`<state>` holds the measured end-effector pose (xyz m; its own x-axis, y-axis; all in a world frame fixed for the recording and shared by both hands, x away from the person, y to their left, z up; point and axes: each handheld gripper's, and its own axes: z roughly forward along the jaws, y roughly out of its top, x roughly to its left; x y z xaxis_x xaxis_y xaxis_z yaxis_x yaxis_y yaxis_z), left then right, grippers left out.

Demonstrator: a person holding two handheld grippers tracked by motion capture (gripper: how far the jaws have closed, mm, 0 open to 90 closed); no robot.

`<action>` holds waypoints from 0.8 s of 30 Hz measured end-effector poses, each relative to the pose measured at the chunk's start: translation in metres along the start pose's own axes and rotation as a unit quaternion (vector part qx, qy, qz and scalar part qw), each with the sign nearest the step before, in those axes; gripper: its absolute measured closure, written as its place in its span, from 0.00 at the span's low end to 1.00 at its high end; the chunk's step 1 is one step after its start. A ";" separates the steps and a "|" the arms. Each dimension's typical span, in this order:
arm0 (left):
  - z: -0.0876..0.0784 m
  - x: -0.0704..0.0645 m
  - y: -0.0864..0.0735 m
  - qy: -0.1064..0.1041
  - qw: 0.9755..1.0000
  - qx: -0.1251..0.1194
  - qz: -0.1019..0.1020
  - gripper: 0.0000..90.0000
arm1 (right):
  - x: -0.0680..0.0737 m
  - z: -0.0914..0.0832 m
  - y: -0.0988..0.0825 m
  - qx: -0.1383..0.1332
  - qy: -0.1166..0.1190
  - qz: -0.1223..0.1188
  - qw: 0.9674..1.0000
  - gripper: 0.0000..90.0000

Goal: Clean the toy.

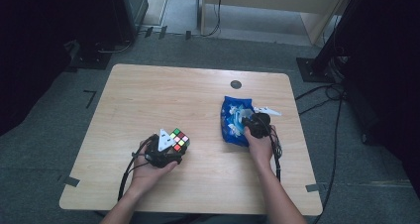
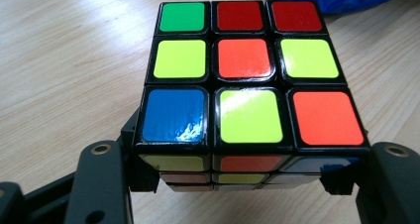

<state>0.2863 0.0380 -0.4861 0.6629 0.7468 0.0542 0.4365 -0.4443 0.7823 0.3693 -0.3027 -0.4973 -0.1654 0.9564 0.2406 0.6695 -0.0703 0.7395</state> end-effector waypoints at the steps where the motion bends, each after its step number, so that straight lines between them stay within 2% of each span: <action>1: 0.000 0.000 0.000 0.000 1.000 0.000 0.001 0.38 | 0.000 -0.002 -0.001 -0.002 0.000 -0.002 1.000 0.99; 6: -0.003 -0.003 0.001 -0.004 1.000 0.000 0.009 0.38 | 0.001 -0.016 0.003 -0.039 0.004 -0.016 0.999 0.99; 9: -0.004 -0.003 0.001 -0.005 1.000 0.000 0.010 0.38 | 0.004 -0.033 0.010 -0.076 0.012 -0.029 0.997 0.99; 12: -0.006 -0.003 0.000 -0.006 1.000 0.001 0.009 0.38 | 0.009 -0.052 0.018 -0.121 0.019 -0.049 0.991 0.99; 13: -0.006 -0.002 0.000 -0.006 1.000 0.001 0.008 0.38 | 0.012 -0.064 0.022 -0.150 0.026 -0.059 0.987 0.99; 16: -0.006 -0.002 0.000 -0.006 1.000 0.000 0.004 0.38 | 0.019 -0.084 0.030 -0.188 0.038 -0.078 0.978 0.99; 17: -0.006 -0.002 0.000 -0.006 1.000 0.001 0.004 0.38 | 0.021 -0.090 0.032 -0.193 0.041 -0.081 0.977 0.99; 18: -0.006 -0.001 0.000 -0.006 1.000 0.002 0.005 0.38 | 0.022 -0.092 0.033 -0.192 0.042 -0.084 0.977 0.99; 21: -0.008 -0.001 0.000 -0.008 1.000 0.003 0.006 0.38 | 0.021 -0.094 0.027 -0.169 0.049 -0.068 0.982 0.97; 24: -0.009 -0.001 -0.001 -0.009 1.000 0.002 0.005 0.38 | 0.013 -0.084 0.016 -0.131 0.058 -0.048 0.989 0.91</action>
<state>0.2800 0.0422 -0.4810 0.6779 0.7334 0.0500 0.4326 -0.4530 0.7795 0.3172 -0.3155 -0.4298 -0.3114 0.9243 0.2205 0.4392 -0.0657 0.8960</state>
